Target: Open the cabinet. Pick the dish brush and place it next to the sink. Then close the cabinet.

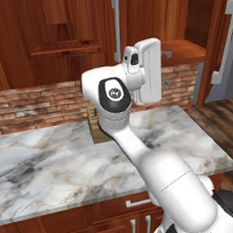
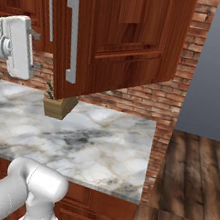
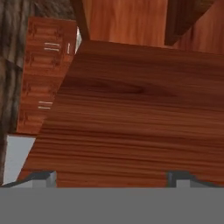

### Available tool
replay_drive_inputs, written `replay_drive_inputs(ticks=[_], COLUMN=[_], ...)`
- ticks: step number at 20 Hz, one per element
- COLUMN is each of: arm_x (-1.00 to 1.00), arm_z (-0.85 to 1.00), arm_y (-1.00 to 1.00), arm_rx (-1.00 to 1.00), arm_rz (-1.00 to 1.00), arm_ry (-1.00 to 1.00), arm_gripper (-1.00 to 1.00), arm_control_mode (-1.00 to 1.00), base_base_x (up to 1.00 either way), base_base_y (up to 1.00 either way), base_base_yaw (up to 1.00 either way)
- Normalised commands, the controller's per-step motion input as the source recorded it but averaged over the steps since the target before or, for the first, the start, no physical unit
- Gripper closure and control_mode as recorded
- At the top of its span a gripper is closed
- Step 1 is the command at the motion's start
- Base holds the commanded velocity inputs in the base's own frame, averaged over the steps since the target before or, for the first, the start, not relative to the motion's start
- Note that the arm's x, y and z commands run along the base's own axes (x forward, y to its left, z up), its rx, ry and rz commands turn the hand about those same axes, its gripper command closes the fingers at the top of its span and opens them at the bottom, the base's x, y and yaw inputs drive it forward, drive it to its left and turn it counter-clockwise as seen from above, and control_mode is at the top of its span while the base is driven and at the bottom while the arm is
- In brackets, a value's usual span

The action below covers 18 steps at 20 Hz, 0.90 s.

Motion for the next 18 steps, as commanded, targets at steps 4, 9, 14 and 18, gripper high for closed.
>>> replay_drive_inputs(ticks=[4,9,14,18], arm_x=[0.23,0.00,0.00,0.00], arm_z=[0.00,-0.13,-0.06,0.00], arm_y=[-0.11,-0.69,-0.82,-0.76], arm_rx=[-0.04,0.00,0.00,0.00], arm_rz=[-0.12,-0.07,-0.07,-0.02], arm_ry=[0.05,0.05,0.02,0.01], arm_gripper=[-1.00,-1.00,-1.00,-1.00], arm_control_mode=[-1.00,-1.00,-1.00,-1.00], base_base_x=[0.00,0.00,0.00,0.00], base_base_y=[0.00,0.00,0.00,0.00], base_base_yaw=[0.00,0.00,0.00,0.00])
